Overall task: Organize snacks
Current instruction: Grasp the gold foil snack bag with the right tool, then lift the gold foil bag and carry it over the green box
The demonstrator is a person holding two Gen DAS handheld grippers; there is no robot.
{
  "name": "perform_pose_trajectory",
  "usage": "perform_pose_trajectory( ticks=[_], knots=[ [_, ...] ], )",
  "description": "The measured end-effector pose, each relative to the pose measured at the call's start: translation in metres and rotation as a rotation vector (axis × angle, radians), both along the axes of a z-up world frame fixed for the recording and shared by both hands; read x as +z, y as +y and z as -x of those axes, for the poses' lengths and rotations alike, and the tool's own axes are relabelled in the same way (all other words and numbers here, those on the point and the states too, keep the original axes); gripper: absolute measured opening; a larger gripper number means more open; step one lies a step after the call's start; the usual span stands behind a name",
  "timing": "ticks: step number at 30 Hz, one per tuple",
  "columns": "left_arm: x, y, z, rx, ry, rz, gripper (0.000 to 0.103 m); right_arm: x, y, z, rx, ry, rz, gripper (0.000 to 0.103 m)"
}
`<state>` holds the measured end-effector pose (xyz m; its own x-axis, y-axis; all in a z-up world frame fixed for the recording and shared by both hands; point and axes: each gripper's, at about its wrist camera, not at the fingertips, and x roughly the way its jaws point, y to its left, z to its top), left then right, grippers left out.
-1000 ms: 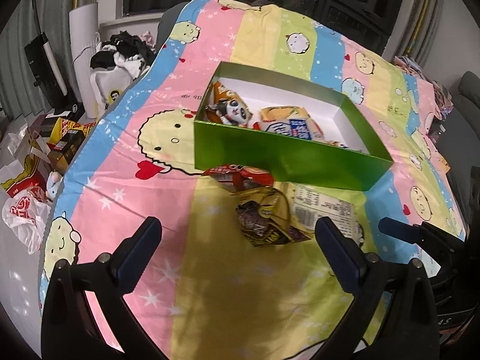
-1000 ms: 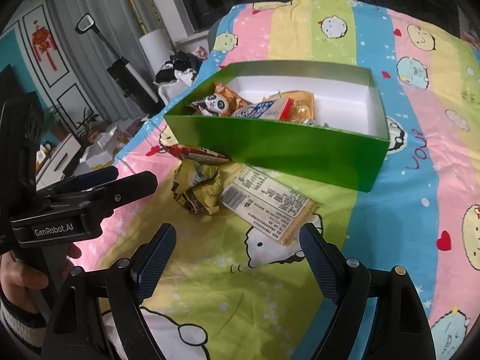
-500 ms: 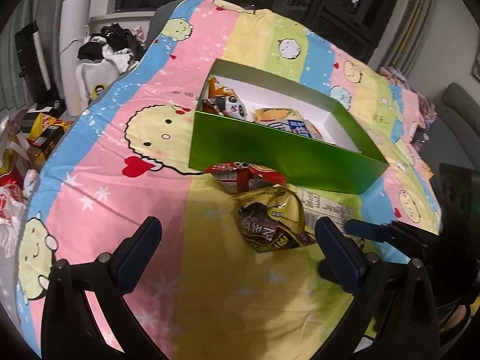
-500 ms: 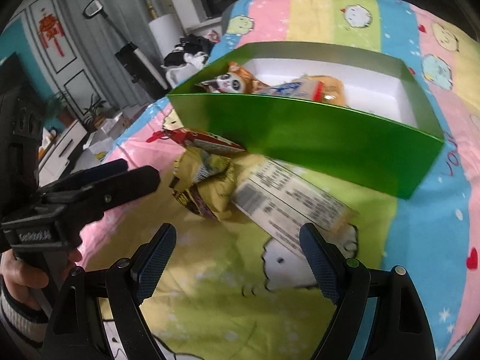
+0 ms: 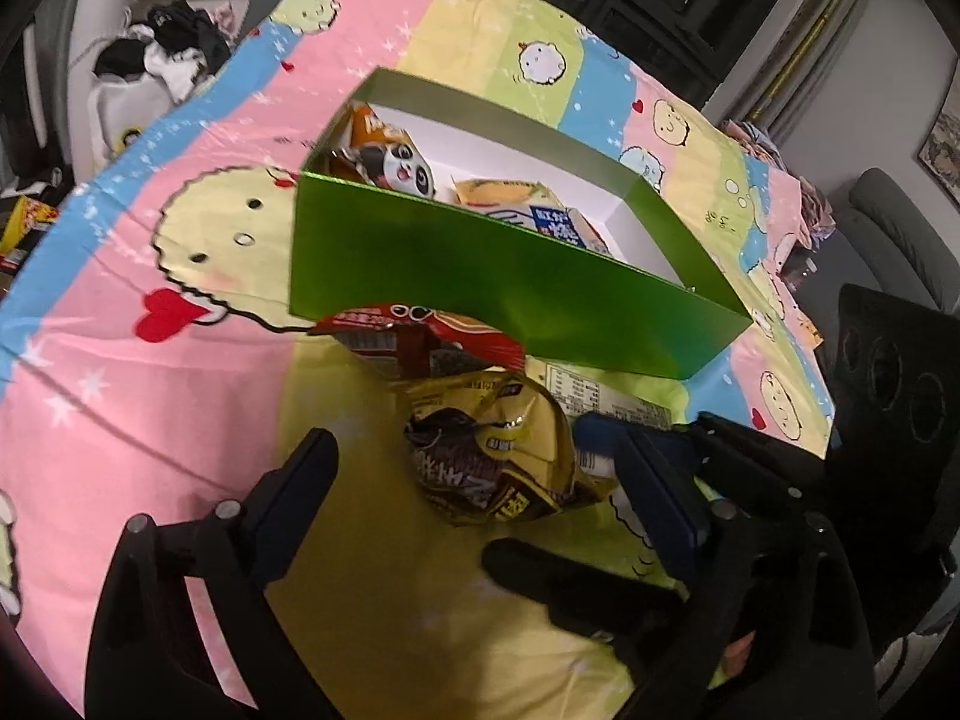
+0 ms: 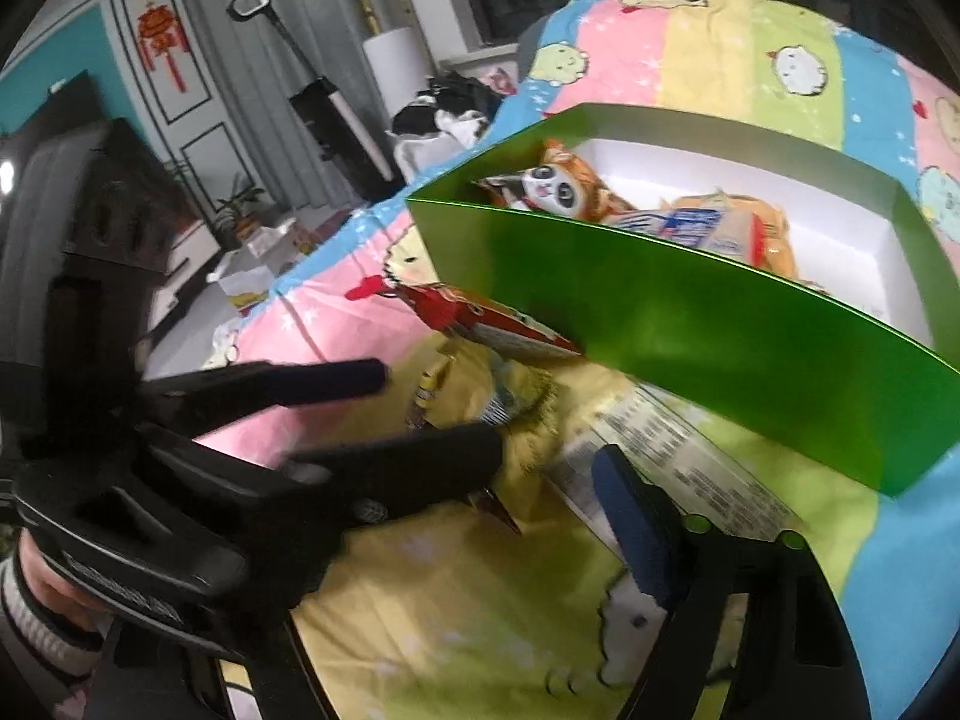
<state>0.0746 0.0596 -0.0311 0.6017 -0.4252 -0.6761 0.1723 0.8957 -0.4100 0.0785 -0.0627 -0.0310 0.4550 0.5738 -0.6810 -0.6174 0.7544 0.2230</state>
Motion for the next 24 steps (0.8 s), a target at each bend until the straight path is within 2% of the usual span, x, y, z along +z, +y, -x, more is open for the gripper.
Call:
perform_pose_trajectory(
  ticks=[2,4,8,12,15,24],
  knots=[
    [-0.003,0.000,-0.005,-0.013,0.014,0.036,0.073,-0.001,0.004,-0.003,0.014,-0.003,0.001,0.070],
    [-0.007,0.002,-0.009,-0.011,0.036,0.068,0.064,-0.002,0.007,-0.005,0.019,-0.001,0.004,0.060],
    [-0.008,0.004,-0.009,-0.005,0.039,0.074,0.055,-0.003,0.010,-0.005,0.016,-0.015,0.012,0.054],
    [-0.003,0.001,-0.004,-0.008,0.023,0.047,0.053,-0.004,0.010,-0.003,0.034,-0.011,0.003,0.047],
    [0.002,0.004,0.001,-0.009,0.015,0.062,0.052,-0.002,0.007,0.002,0.034,-0.026,-0.013,0.040],
    [0.032,-0.010,0.028,-0.022,-0.038,-0.005,0.052,0.018,-0.007,0.031,0.036,-0.066,-0.073,0.039]
  ],
)
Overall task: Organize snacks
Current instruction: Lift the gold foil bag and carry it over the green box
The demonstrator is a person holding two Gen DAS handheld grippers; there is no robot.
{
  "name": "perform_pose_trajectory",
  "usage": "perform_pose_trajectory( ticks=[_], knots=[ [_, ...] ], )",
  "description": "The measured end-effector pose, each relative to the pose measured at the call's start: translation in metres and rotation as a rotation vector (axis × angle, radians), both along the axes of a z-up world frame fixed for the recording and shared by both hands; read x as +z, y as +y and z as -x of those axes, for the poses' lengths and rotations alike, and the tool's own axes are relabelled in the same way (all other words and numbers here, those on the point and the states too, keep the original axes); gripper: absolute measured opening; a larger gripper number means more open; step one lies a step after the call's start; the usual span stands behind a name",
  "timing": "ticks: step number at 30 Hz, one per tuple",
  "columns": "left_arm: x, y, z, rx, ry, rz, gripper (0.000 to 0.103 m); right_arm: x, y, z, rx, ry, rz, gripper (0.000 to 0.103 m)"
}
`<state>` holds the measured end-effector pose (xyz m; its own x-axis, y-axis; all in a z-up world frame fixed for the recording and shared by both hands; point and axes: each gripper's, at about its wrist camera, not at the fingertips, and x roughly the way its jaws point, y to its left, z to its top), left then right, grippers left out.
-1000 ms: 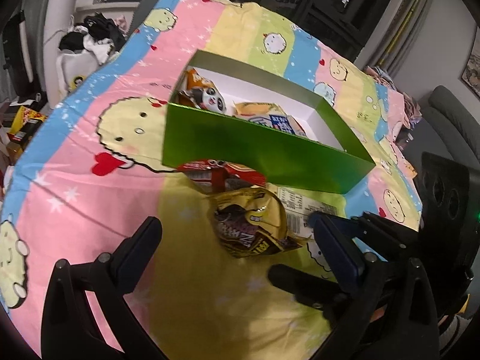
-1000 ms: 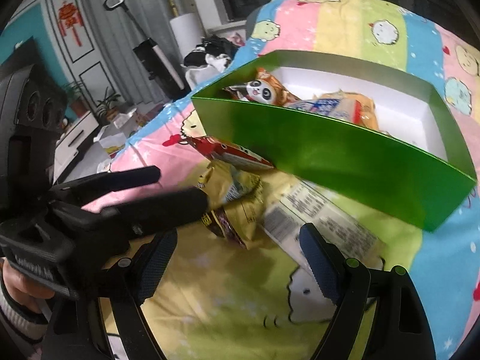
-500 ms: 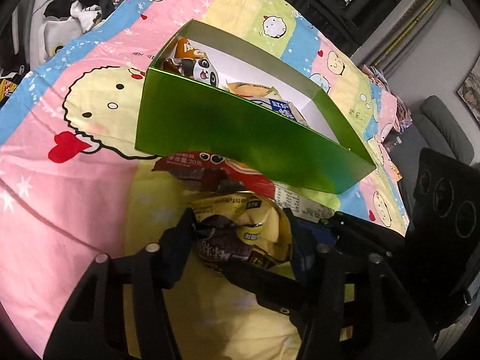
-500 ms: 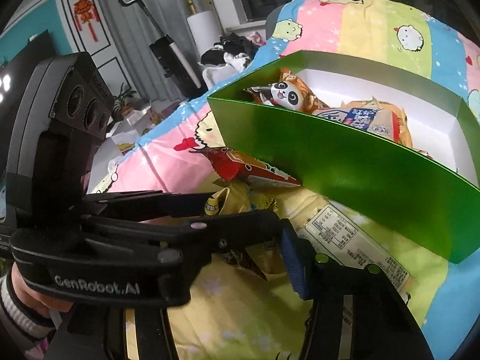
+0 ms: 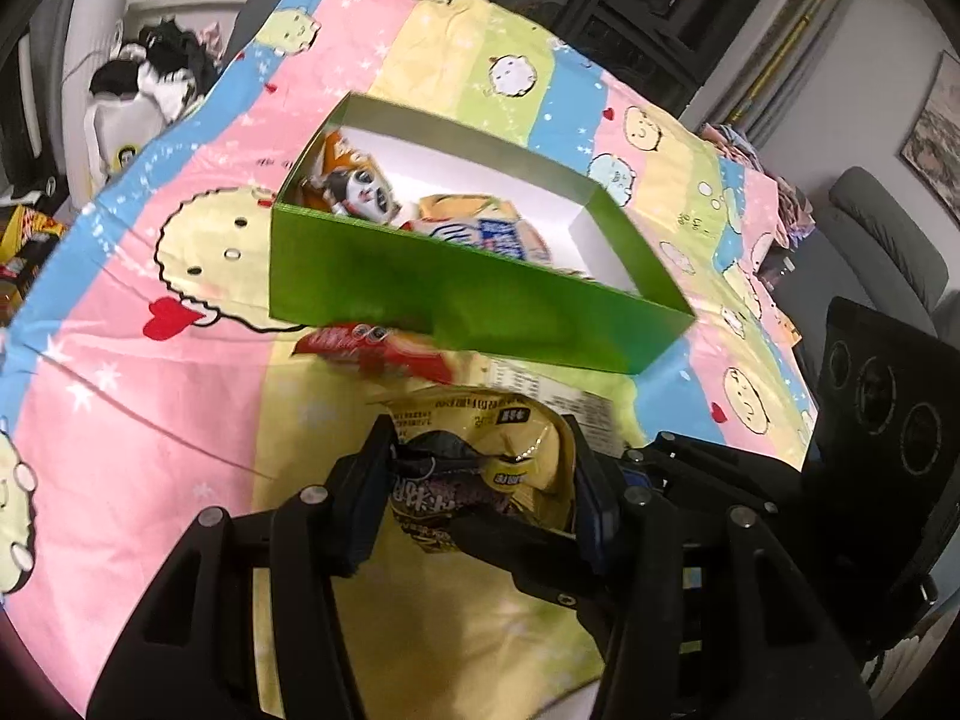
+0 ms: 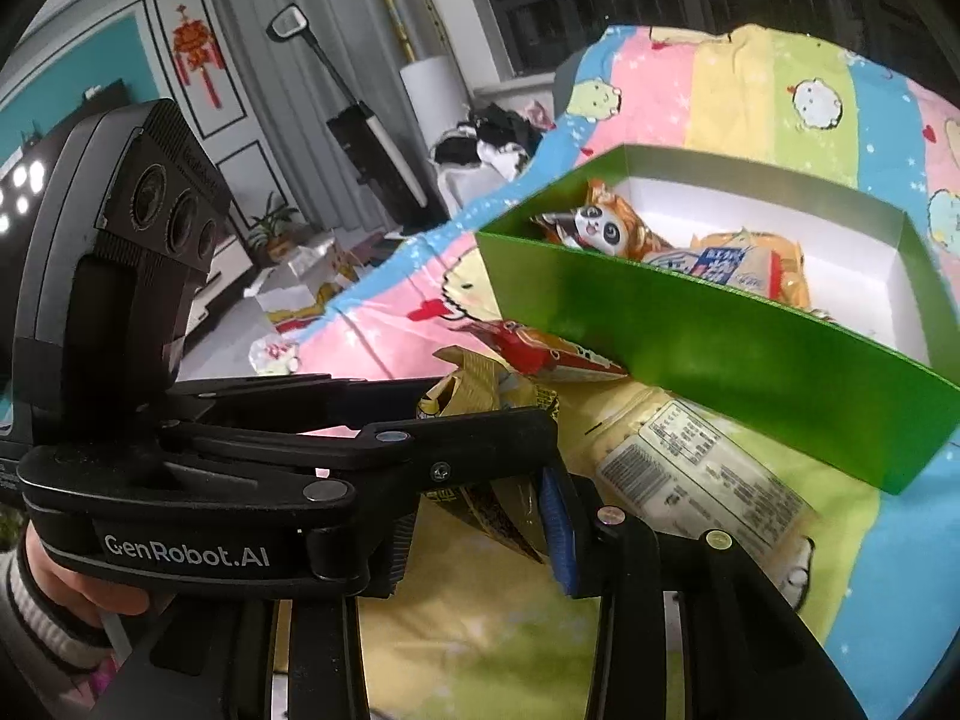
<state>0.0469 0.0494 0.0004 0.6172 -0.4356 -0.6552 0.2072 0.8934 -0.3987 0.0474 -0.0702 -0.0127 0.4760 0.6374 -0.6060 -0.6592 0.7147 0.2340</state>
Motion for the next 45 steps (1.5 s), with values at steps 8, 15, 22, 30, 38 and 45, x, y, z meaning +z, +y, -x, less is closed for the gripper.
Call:
perform_pose_trajectory(
  ticks=[8,15,22,30,38,45],
  knots=[
    [0.025,-0.020,0.017,-0.037,-0.060,-0.038,0.052,0.022,-0.019,0.024,-0.034,-0.066,-0.030,0.039],
    [0.042,-0.039,0.024,-0.073,-0.099,-0.060,0.052,0.035,-0.038,0.035,-0.061,-0.108,-0.050,0.039],
    [0.052,-0.056,0.024,-0.102,-0.121,-0.078,0.052,0.043,-0.054,0.040,-0.090,-0.135,-0.067,0.039],
    [0.055,-0.076,0.020,-0.128,-0.125,-0.101,0.052,0.044,-0.073,0.039,-0.115,-0.141,-0.089,0.039],
    [0.054,-0.092,0.014,-0.154,-0.120,-0.121,0.052,0.041,-0.089,0.035,-0.143,-0.136,-0.110,0.039],
    [0.055,-0.100,0.002,-0.172,-0.120,-0.123,0.052,0.041,-0.095,0.029,-0.161,-0.138,-0.116,0.039]
  ],
)
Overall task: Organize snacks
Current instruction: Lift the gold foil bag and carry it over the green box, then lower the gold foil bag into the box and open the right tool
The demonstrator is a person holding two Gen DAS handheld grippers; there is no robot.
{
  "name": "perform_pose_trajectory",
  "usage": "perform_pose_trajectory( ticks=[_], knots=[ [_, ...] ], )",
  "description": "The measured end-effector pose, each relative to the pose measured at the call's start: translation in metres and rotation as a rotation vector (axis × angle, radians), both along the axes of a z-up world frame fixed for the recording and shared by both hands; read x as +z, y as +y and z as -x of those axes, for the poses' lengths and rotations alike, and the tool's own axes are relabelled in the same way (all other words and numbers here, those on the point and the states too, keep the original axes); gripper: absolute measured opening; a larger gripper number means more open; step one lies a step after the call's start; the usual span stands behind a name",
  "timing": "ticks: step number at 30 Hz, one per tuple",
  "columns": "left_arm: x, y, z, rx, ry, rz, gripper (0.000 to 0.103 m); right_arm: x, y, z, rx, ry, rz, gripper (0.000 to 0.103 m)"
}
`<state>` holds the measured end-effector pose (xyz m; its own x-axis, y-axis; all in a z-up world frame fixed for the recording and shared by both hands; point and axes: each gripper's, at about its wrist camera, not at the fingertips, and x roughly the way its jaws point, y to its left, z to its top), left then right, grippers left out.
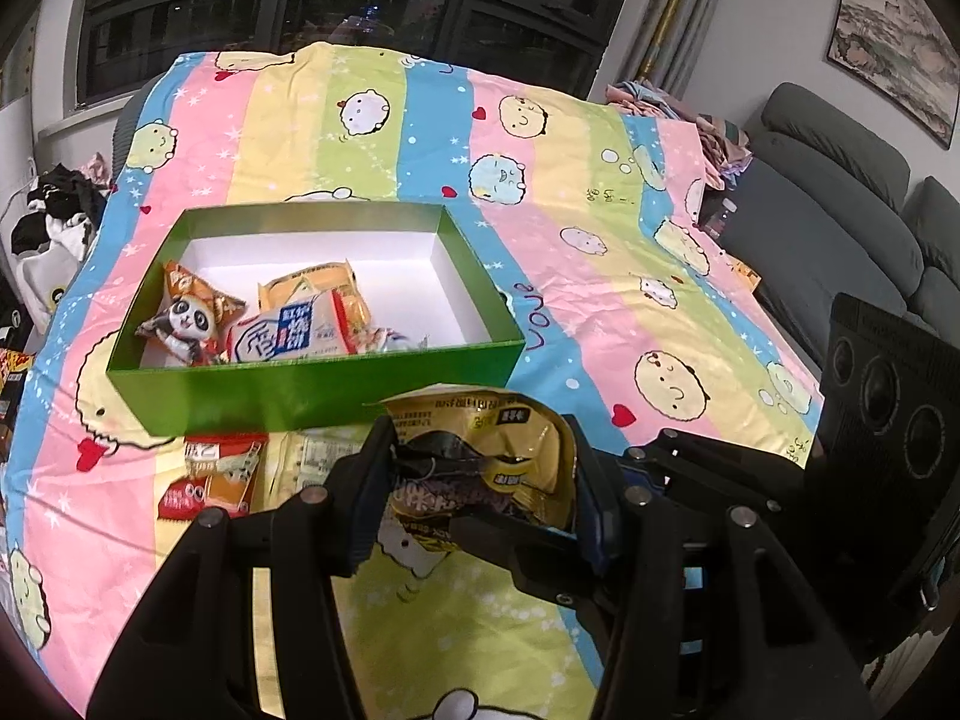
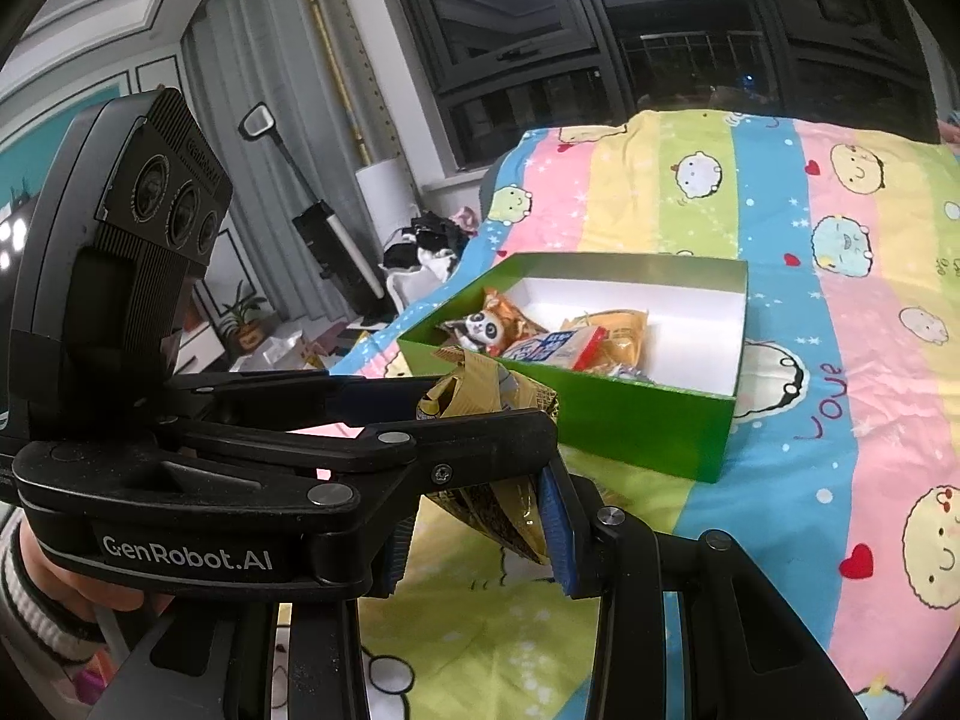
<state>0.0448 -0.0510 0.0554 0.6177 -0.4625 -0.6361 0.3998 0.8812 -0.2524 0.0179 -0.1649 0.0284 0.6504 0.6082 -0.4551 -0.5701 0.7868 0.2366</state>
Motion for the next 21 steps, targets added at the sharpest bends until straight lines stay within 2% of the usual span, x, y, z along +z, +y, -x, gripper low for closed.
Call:
perform_pose_trajectory(
  ticks=[3,8,13,17,21],
  knots=[
    [0.006,0.000,-0.010,-0.009,-0.016,0.015,0.052,0.006,-0.001,-0.007,-0.016,-0.019,-0.002,0.039],
    [0.020,-0.001,-0.032,-0.027,-0.049,-0.001,0.052,0.019,-0.002,-0.027,-0.034,-0.052,-0.014,0.039],
    [0.042,0.001,-0.068,-0.042,-0.070,-0.011,0.052,0.039,0.001,-0.056,-0.041,-0.084,-0.014,0.039],
    [0.046,0.003,-0.105,-0.046,-0.042,0.005,0.053,0.050,0.001,-0.088,-0.054,-0.076,-0.013,0.039],
    [0.029,0.004,-0.133,-0.043,0.020,0.040,0.053,0.042,0.001,-0.117,-0.056,-0.024,0.021,0.039]
  ],
)
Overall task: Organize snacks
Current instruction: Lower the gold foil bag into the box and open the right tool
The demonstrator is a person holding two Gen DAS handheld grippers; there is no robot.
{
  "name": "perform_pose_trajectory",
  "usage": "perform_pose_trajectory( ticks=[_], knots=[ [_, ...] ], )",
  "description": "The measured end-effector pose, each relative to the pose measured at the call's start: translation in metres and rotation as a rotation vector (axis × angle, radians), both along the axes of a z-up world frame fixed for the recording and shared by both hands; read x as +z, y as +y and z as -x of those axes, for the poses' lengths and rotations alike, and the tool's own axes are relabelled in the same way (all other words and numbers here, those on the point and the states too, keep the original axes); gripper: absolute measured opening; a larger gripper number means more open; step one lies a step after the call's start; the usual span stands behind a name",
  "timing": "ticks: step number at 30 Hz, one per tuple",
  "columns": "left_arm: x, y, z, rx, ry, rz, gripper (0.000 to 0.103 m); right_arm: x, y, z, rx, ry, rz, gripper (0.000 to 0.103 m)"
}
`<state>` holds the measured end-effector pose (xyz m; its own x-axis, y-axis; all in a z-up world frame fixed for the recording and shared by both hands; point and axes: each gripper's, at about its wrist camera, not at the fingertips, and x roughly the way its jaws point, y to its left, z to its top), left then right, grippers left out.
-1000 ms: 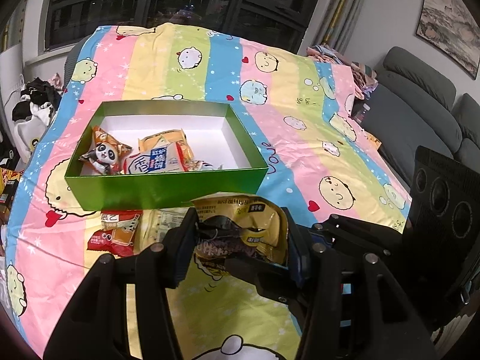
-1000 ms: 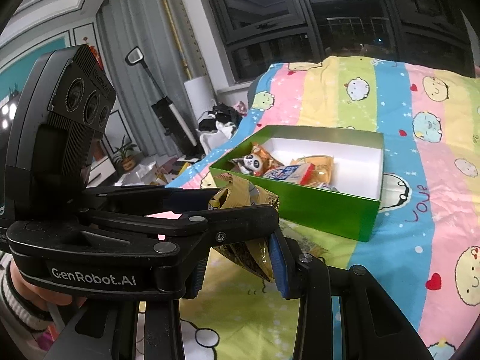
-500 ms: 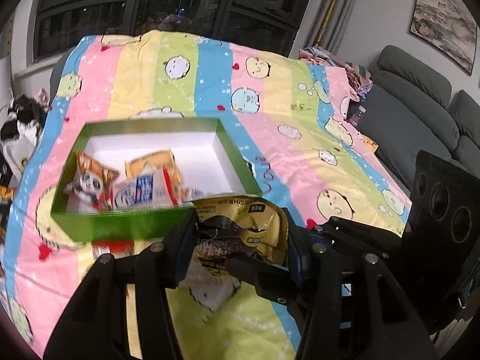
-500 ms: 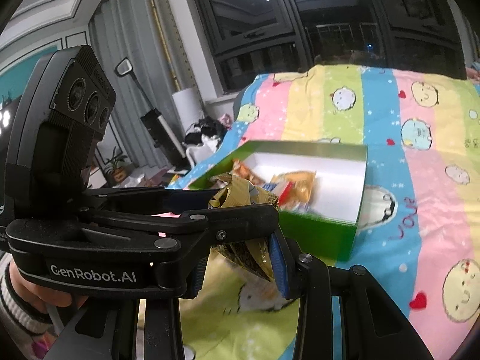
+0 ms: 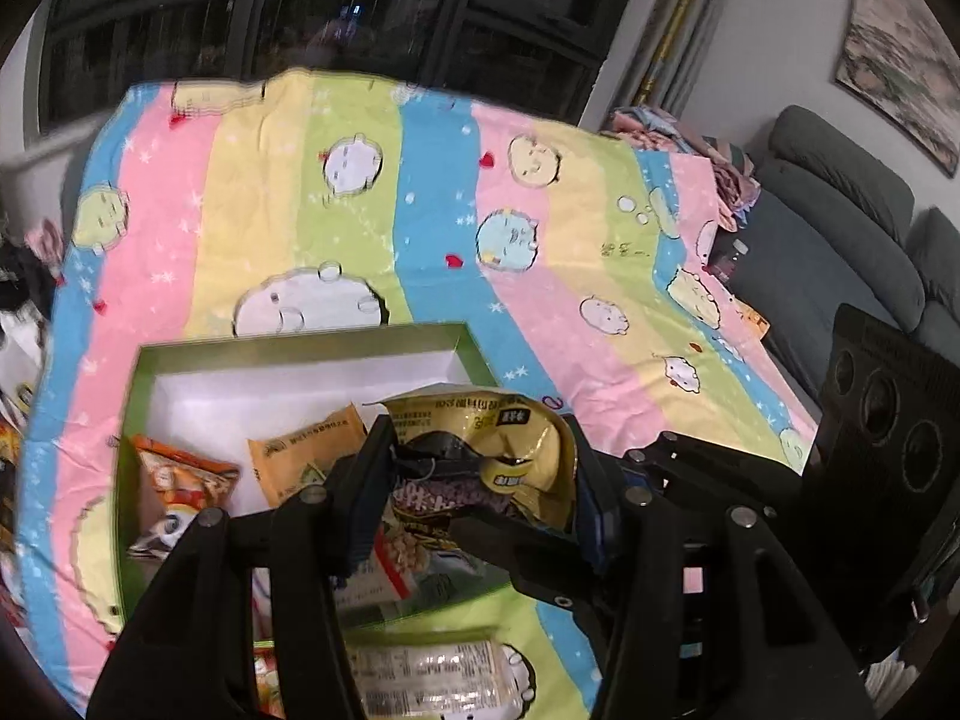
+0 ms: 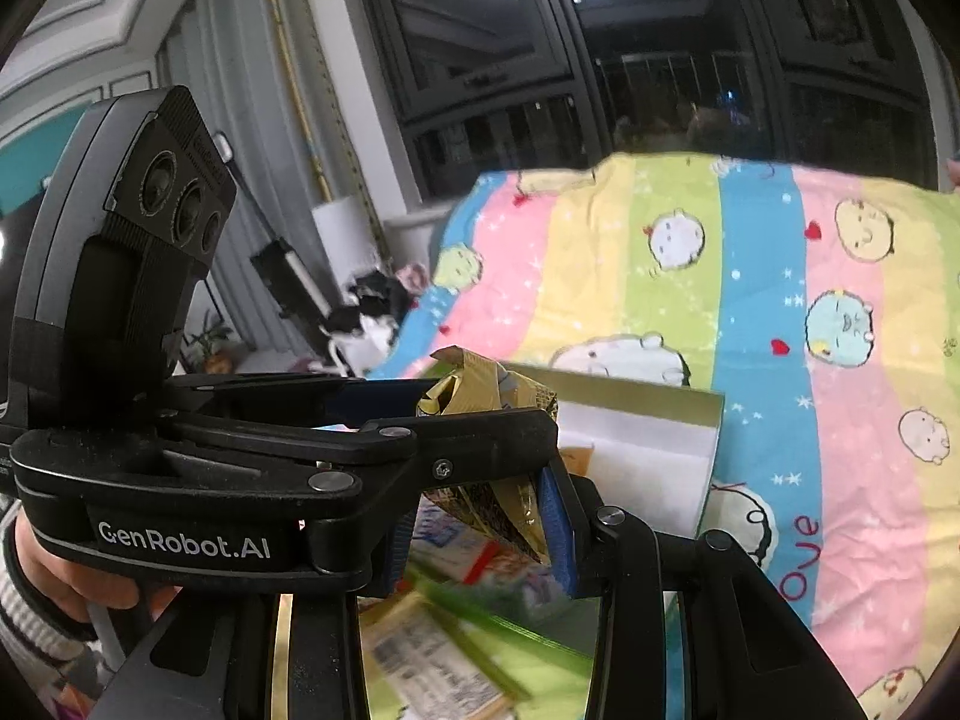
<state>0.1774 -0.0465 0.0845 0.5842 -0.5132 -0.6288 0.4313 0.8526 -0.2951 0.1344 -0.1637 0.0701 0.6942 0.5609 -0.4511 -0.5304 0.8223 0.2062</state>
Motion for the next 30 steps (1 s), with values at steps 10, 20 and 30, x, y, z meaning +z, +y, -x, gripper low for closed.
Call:
perform_pose_trajectory(
  ticks=[10,20,30],
  knots=[
    [-0.060,-0.005,-0.037,0.010,0.169,0.048,0.053,-0.049,-0.002,-0.040,-0.024,0.172,0.073,0.039],
    [-0.068,-0.004,-0.038,0.045,0.190,0.041,0.062,-0.056,0.006,-0.046,-0.041,0.208,0.140,0.040],
    [-0.039,0.004,-0.021,0.065,0.114,0.046,0.078,-0.037,-0.017,-0.018,-0.113,0.167,0.124,0.049]
  ],
)
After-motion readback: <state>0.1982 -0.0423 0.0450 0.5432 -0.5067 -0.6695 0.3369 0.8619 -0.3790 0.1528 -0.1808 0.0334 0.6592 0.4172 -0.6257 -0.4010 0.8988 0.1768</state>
